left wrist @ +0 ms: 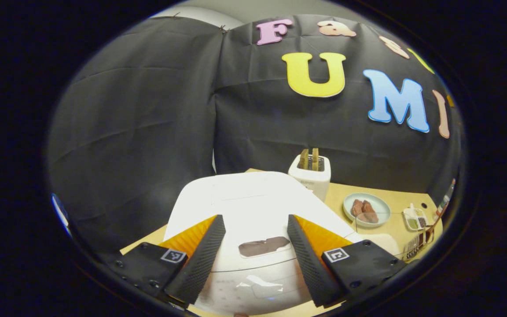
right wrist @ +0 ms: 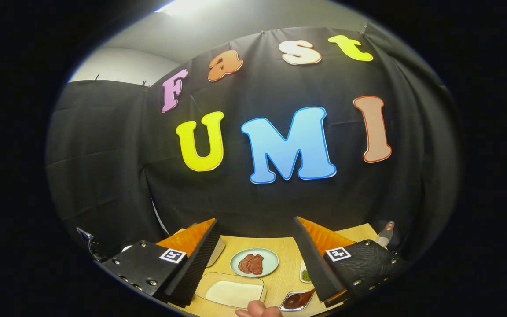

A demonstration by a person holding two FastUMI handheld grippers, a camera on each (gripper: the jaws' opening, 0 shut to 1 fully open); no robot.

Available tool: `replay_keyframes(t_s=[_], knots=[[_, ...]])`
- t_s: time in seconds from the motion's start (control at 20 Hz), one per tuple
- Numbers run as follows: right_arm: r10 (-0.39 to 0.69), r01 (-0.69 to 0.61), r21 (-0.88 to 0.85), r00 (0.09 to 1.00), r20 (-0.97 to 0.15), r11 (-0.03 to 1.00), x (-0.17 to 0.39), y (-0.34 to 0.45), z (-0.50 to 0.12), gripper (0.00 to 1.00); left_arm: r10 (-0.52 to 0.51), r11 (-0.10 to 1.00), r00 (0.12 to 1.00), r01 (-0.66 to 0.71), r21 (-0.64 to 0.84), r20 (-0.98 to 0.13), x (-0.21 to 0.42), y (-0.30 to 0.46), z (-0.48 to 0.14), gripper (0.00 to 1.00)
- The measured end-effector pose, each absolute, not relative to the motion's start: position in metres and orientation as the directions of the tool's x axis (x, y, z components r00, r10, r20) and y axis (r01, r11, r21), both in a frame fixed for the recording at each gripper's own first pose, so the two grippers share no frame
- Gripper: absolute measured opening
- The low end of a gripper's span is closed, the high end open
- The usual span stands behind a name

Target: Close the left gripper, press the button to open the rice cooker; take a wooden spoon from the chopstick holder with the right hand, scoop a spoonful of rice and pour it into the rice cooker, then put the wooden spoon back into the chopstick holder.

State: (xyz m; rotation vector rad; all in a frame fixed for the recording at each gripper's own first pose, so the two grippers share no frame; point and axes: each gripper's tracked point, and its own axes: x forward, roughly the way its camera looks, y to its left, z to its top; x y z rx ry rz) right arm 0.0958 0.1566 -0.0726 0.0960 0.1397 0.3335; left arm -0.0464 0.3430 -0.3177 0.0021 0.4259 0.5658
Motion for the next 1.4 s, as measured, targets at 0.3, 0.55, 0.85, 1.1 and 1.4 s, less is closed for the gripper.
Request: replay_keyframes(t_s=[0.3,0.55,0.85,1.1,1.4], knots=[[0.306,-0.297,0.091,0.946,-0.107,0.95,0.095,0.143,-0.068,1.0,0.545,0.829,0.741,-0.547,0.119,-0.393,-0.049,0.342,-0.307,1.0],[0.265,-0.259,0.074,0.959,-0.099,0.963,0.091,0.127,-0.065,1.0,0.544,0.835,0.797,-0.544,0.078,-0.262,-0.028,0.328,-0.227,0.97],[0.233,-0.226,0.091,0.97,-0.071,0.97,0.084,0.121,-0.046,1.0,0.367,0.929,0.927,-0.359,0.089,-0.085,0.033,0.25,-0.09,0.99],[0.206,-0.199,0.086,0.975,-0.079,0.976,0.08,0.119,-0.025,1.0,0.218,0.969,0.975,-0.222,0.114,0.045,0.047,0.189,0.016,0.95],[0.171,-0.167,0.073,0.984,-0.052,0.983,0.078,0.113,-0.016,1.0,0.174,0.98,0.983,-0.179,0.086,0.058,0.051,0.182,0.017,0.96]])
